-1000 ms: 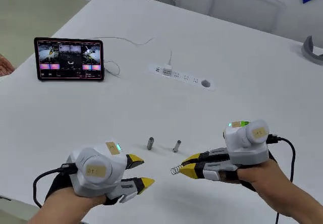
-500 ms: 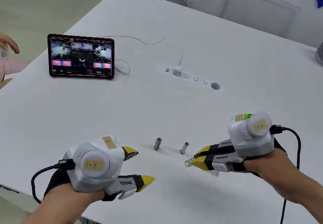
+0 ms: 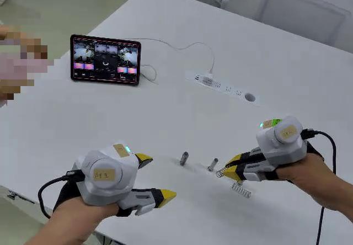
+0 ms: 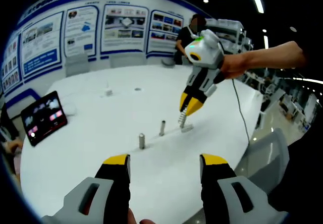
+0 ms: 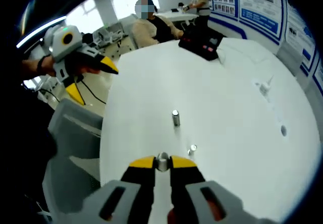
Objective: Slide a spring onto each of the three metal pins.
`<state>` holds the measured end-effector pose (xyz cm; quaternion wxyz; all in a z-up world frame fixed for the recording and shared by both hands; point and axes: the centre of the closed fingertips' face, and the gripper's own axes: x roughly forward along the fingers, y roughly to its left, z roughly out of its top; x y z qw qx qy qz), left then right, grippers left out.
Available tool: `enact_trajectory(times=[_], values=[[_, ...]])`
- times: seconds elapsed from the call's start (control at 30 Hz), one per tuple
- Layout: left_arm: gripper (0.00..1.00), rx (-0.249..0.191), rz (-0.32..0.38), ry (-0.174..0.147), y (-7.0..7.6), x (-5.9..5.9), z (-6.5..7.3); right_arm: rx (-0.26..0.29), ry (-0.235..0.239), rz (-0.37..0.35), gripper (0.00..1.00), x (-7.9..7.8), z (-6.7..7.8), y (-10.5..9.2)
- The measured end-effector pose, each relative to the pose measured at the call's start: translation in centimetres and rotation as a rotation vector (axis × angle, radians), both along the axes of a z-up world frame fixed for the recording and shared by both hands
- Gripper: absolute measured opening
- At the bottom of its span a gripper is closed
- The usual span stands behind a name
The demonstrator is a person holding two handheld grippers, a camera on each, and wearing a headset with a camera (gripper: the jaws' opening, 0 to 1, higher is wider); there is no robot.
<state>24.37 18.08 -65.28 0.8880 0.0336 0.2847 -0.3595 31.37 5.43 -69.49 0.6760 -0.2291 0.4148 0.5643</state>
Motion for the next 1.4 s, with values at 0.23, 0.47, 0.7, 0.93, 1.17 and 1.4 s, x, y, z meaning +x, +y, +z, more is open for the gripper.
enact_trajectory(times=[0.23,0.47,0.7,0.93,1.17,1.4], values=[[0.61,-0.001,0.020,0.002,0.6,0.3,0.1,-0.049,-0.014,0.031,0.12,1.2,-0.9,-0.5],[0.61,-0.003,0.036,0.006,1.3,0.5,0.1,-0.083,-0.029,0.040,0.12,2.2,-1.8,-0.6],[0.61,-0.006,0.048,0.014,1.8,0.4,-0.1,-0.098,-0.044,0.039,0.12,3.2,-2.3,-0.4],[0.61,-0.010,0.064,0.023,2.2,0.0,-0.2,-0.105,-0.051,0.035,0.12,4.0,-2.8,-0.4],[0.61,-0.004,0.068,0.035,2.5,-0.3,-0.6,-0.105,-0.057,0.039,0.12,4.4,-2.7,0.0],[0.61,-0.008,0.080,0.033,2.9,-0.2,-0.4,-0.115,-0.068,0.058,0.12,4.9,-2.9,0.2]])
